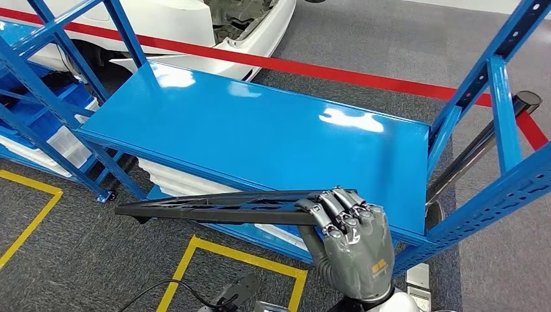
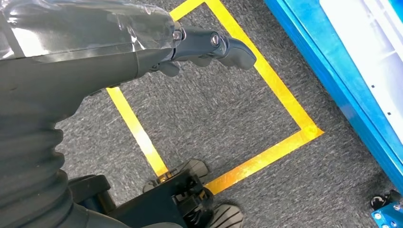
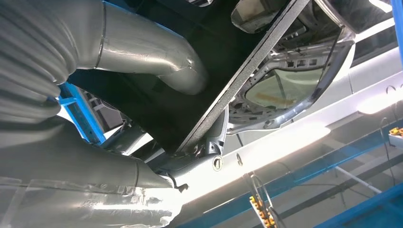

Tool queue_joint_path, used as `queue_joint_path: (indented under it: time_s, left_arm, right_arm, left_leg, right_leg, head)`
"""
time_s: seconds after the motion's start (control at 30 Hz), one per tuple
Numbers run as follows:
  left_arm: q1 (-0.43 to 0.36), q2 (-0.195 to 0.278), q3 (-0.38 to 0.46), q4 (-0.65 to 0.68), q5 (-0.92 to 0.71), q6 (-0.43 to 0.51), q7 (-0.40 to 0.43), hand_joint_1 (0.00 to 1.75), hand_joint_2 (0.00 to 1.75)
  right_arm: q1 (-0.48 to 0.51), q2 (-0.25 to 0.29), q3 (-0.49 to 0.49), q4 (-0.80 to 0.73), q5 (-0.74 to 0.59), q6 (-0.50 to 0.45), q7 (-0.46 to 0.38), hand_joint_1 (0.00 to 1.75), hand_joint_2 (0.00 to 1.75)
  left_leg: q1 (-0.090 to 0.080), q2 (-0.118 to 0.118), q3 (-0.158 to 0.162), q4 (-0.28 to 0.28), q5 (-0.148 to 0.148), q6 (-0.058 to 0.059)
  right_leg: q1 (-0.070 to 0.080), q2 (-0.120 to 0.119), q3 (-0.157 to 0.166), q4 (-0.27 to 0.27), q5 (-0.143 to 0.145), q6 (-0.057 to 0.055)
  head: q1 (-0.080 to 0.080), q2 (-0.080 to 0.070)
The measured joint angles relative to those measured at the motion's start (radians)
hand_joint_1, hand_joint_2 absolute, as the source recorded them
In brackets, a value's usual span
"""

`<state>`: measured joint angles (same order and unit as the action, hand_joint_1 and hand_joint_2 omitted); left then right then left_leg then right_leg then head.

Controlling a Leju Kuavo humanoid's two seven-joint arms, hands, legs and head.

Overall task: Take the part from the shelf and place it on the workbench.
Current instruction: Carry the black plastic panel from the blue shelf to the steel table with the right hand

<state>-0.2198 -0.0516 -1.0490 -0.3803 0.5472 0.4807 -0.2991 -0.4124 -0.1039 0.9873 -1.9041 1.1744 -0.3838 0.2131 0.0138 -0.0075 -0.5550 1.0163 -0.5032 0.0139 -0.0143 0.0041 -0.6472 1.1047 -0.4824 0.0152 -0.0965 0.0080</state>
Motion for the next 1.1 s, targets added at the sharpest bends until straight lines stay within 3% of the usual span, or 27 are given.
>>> queue_joint_path:
  time_s: [0.07,0.17,0.2,0.27,0.33,0.37,0.4,0.43,0.5,0.57,0.7,0.77,0.83,0.87,0.9,0.93,1.03,1.1]
  left_arm:
    - [-0.001,0.0,0.0,0.0,0.0,0.001,0.0,0.0,1.75]
    - [0.0,0.0,0.0,0.0,0.0,0.002,0.0,0.0,1.75]
    - [-0.001,0.0,0.0,0.0,0.0,0.002,0.0,0.0,1.75]
    - [-0.001,0.0,0.0,0.0,0.0,0.002,0.0,0.0,1.75]
    - [0.0,0.0,0.0,0.0,0.0,0.002,0.001,0.0,1.75]
    - [0.001,0.0,0.0,0.0,0.0,0.002,0.001,0.0,1.75]
    - [0.002,0.0,0.0,0.0,0.0,0.002,0.002,0.0,1.75]
    - [0.002,0.0,0.0,0.0,0.0,0.002,0.002,0.0,1.75]
    - [0.0,0.0,0.0,0.0,-0.001,0.002,0.002,0.0,1.75]
    - [-0.001,0.0,0.0,0.0,-0.001,0.002,0.002,0.0,1.75]
    - [0.001,0.0,0.0,0.0,-0.002,0.002,0.003,0.0,1.75]
    - [-0.002,0.0,0.0,0.0,-0.002,0.002,0.003,0.0,1.75]
    - [-0.002,0.0,0.0,0.0,-0.002,0.002,0.003,0.0,1.75]
    - [-0.001,0.0,0.0,0.0,-0.002,0.002,0.004,0.0,1.75]
    - [0.0,0.0,0.0,0.0,-0.002,0.002,0.004,0.0,1.75]
    - [0.0,0.0,0.0,0.0,-0.002,0.002,0.004,0.0,1.75]
    - [-0.001,0.0,0.0,0.0,-0.002,0.002,0.005,0.0,1.75]
    - [-0.003,0.0,0.0,0.0,-0.002,0.002,0.006,0.0,1.75]
  right_arm:
    - [0.0,0.001,0.0,0.001,0.0,0.0,0.0,1.75,1.75]
    - [0.001,0.002,0.0,0.001,-0.001,0.0,0.0,1.75,1.75]
    - [0.0,0.003,0.0,0.001,-0.001,0.0,0.0,1.75,1.75]
    - [0.0,0.006,0.0,0.001,-0.001,0.0,0.0,1.75,1.75]
    - [0.0,0.006,0.0,0.002,-0.001,0.0,0.0,1.75,1.75]
    - [0.0,0.006,0.0,0.004,-0.001,0.001,0.0,1.75,1.75]
    - [0.0,0.007,0.0,0.005,-0.001,0.001,0.0,1.75,1.75]
    - [0.001,0.007,0.0,0.005,-0.001,0.001,0.0,1.75,1.75]
    - [0.0,0.007,0.0,0.006,-0.001,0.001,0.0,1.75,1.75]
    - [0.0,0.008,0.0,0.006,-0.001,0.001,0.0,1.75,1.75]
    - [0.0,0.008,-0.001,0.006,-0.001,0.001,0.0,1.75,1.75]
    - [0.0,0.008,-0.001,0.006,-0.001,0.001,0.0,1.75,1.75]
    - [0.0,0.007,-0.001,0.006,-0.001,0.001,0.0,1.75,1.75]
    - [0.001,0.007,-0.001,0.007,-0.001,0.001,0.0,1.75,1.75]
    - [0.001,0.007,-0.001,0.008,-0.001,0.001,0.0,1.75,1.75]
    - [0.001,0.007,-0.001,0.008,-0.001,0.001,0.0,1.75,1.75]
    - [0.001,0.007,-0.001,0.009,-0.001,0.001,0.0,1.75,1.75]
    - [0.0,0.007,-0.001,0.009,-0.001,0.001,0.0,1.75,1.75]
  left_leg:
    - [-0.001,-0.002,-0.004,0.007,-0.004,-0.013]
    - [0.001,-0.002,-0.005,0.01,-0.007,-0.03]
    - [0.002,-0.002,-0.008,0.025,-0.02,-0.035]
    - [0.004,0.0,-0.039,0.11,-0.077,-0.044]
    - [0.004,0.0,-0.093,0.238,-0.139,-0.048]
    - [0.004,0.001,-0.109,0.279,-0.151,-0.048]
    - [0.003,0.001,-0.108,0.283,-0.143,-0.046]
    - [0.003,0.001,-0.087,0.247,-0.118,-0.043]
    - [0.001,0.0,-0.015,0.105,-0.055,-0.033]
    - [-0.005,0.0,0.024,0.014,-0.024,-0.027]
    - [-0.005,0.002,0.017,-0.005,-0.005,-0.008]
    - [0.0,0.007,0.008,-0.013,0.009,0.004]
    - [-0.002,0.01,-0.006,-0.01,0.017,0.008]
    - [-0.002,0.011,-0.013,-0.007,0.019,0.009]
    - [-0.003,0.011,-0.02,-0.004,0.021,0.008]
    - [-0.004,0.012,-0.025,0.0,0.023,0.008]
    - [-0.007,0.01,-0.033,0.01,0.024,0.004]
    - [-0.006,0.01,-0.039,0.014,0.029,-0.005]
  right_leg:
    - [0.003,0.002,0.03,-0.071,0.019,-0.008]
    - [0.006,0.004,0.03,-0.077,0.02,-0.026]
    - [0.004,0.003,0.03,-0.079,0.022,-0.032]
    - [0.003,-0.001,0.03,-0.083,0.025,-0.041]
    - [0.005,-0.003,0.027,-0.083,0.027,-0.046]
    - [0.007,-0.004,0.026,-0.083,0.028,-0.047]
    - [0.009,-0.004,0.025,-0.083,0.029,-0.049]
    - [0.01,-0.004,0.025,-0.082,0.03,-0.049]
    - [0.012,-0.004,0.024,-0.08,0.033,-0.047]
    - [0.014,-0.003,0.02,-0.078,0.037,-0.04]
    - [0.013,-0.003,0.012,-0.07,0.036,-0.017]
    - [0.011,-0.003,-0.015,-0.004,-0.019,-0.008]
    - [0.008,-0.003,-0.063,0.128,-0.097,-0.001]
    - [0.007,-0.003,-0.079,0.179,-0.119,0.001]
    - [0.007,-0.004,-0.078,0.198,-0.122,0.002]
    - [0.007,-0.004,-0.057,0.175,-0.106,0.0]
    - [0.011,-0.004,0.064,-0.026,-0.035,-0.014]
    - [0.016,-0.002,0.09,-0.085,-0.026,-0.023]
  head:
    - [-0.001,0.0]
    - [-0.006,0.0]
    - [-0.008,0.0]
    - [-0.013,0.0]
    - [-0.017,0.0]
    - [-0.017,0.0]
    - [-0.017,0.0]
    - [-0.017,0.0]
    - [-0.017,0.0]
    - [-0.017,0.0]
    - [-0.016,0.0]
    - [-0.011,0.0]
    - [-0.007,0.0]
    - [-0.007,0.0]
    - [-0.007,0.0]
    - [-0.007,0.0]
    - [-0.007,0.0]
    - [-0.008,0.0]
